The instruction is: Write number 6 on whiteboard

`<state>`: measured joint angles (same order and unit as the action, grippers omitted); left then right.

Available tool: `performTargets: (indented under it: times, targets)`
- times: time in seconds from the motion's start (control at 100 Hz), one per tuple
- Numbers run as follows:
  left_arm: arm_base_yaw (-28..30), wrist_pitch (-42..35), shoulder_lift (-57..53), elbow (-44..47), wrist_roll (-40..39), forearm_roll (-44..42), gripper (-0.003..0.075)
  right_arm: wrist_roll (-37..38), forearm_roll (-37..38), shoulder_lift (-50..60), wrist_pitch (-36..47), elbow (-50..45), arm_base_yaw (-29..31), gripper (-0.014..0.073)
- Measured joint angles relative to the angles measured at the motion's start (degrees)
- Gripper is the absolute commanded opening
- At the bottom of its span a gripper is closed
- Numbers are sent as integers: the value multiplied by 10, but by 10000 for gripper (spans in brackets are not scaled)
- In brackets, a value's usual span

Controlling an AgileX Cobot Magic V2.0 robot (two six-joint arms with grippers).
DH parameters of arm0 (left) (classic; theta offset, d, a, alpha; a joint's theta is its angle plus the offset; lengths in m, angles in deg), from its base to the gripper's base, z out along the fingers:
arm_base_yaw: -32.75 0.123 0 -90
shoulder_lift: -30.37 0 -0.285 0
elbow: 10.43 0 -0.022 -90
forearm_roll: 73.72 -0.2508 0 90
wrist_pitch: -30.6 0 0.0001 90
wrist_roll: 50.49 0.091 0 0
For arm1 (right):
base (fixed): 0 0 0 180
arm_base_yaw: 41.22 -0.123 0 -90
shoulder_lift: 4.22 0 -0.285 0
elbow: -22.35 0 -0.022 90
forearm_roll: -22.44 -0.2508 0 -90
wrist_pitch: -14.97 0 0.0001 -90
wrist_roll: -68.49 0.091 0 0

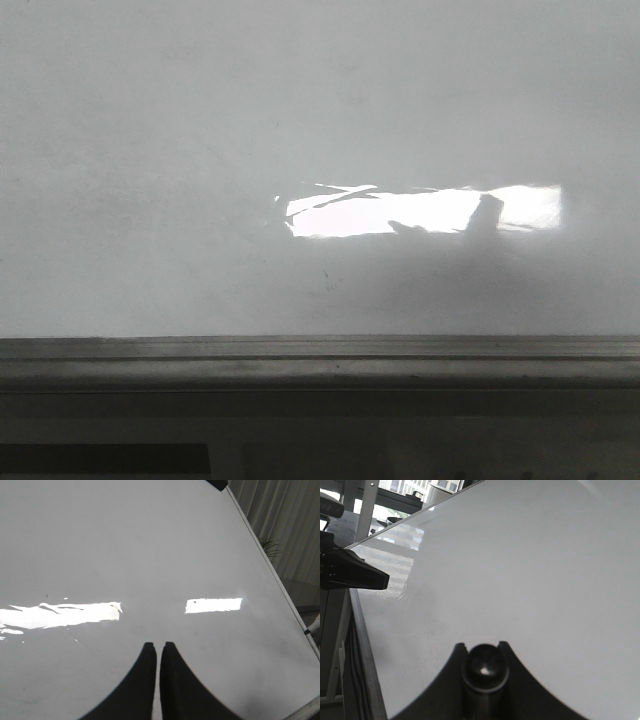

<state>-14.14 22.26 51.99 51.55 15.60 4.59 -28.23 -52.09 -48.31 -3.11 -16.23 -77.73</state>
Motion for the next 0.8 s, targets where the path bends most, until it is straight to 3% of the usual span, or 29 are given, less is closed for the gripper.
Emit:
performTargets:
  times: [0.22, 0.32, 0.4, 0.65, 0.73, 0.8]
  targets:
    - [0, 0, 0, 0, 0, 0, -20, 2, 1, 0, -29, 0, 0, -64]
    - [0, 0, 0, 0, 0, 0, -20, 63, 71, 5, -28, -1, 0, -64]
    - [0, 0, 0, 0, 0, 0, -20, 212, 188, 9, -7, -1, 0, -64]
    - [0, 0, 0, 0, 0, 0, -20, 733, 706, 40, 127, -21, -30, -64]
    - [0, 0, 0, 0, 0, 0, -20, 845, 833, 43, 212, -49, -41, -63]
    - [0, 0, 0, 0, 0, 0, -20, 891, 882, 43, 299, -83, -42, -63]
